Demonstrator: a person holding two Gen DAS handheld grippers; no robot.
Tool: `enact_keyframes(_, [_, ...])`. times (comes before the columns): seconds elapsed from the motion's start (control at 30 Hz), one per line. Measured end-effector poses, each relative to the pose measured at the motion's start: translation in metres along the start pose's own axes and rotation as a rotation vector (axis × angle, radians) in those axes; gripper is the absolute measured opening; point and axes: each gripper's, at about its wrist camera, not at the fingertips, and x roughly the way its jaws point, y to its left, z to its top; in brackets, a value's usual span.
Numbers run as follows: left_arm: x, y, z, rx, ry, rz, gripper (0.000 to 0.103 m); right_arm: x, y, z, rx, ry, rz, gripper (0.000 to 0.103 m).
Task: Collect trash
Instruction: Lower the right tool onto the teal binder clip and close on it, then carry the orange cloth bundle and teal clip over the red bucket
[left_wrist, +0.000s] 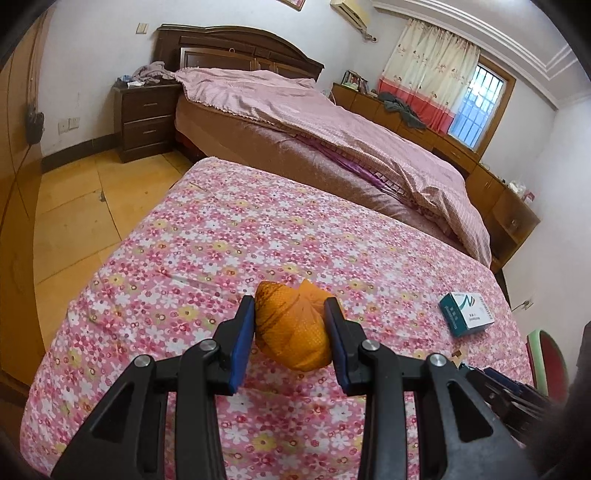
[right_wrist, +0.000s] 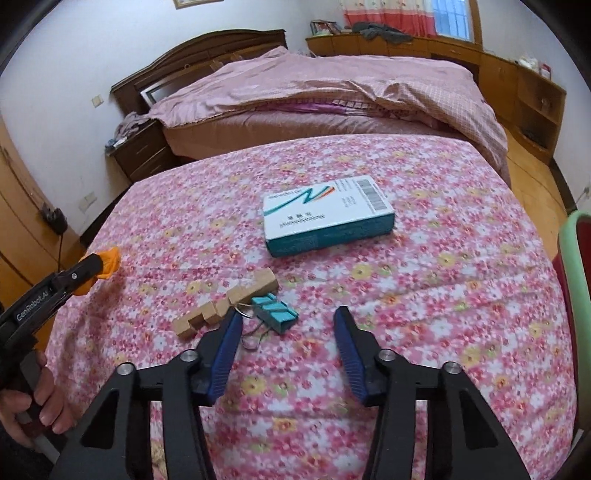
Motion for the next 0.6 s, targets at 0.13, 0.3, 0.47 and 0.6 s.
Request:
enact_keyframes(0.13, [0.0, 0.0, 0.0, -0.003, 0.003, -0.012, 0.038, 0.006, 0.007, -0.001, -0.035, -0.007, -0.013, 0.032])
enact_keyframes(0.3, [0.001, 0.0, -0.001, -0.001, 0.008, -0.023, 0.038, 0.005, 0.006, -0.003, -0.027, -0.021, -0.015, 0.023])
enact_keyframes(0.47, [0.003, -0.001, -0.002, -0.002, 0.012, -0.032, 0.038, -0.002, -0.002, -0.005, 0.009, -0.026, 0.002, 0.02])
enact_keyframes(0.6, [0.002, 0.001, -0.002, -0.01, 0.008, -0.035, 0.038, -0.017, -0.012, -0.008, 0.052, -0.045, 0.0, 0.02])
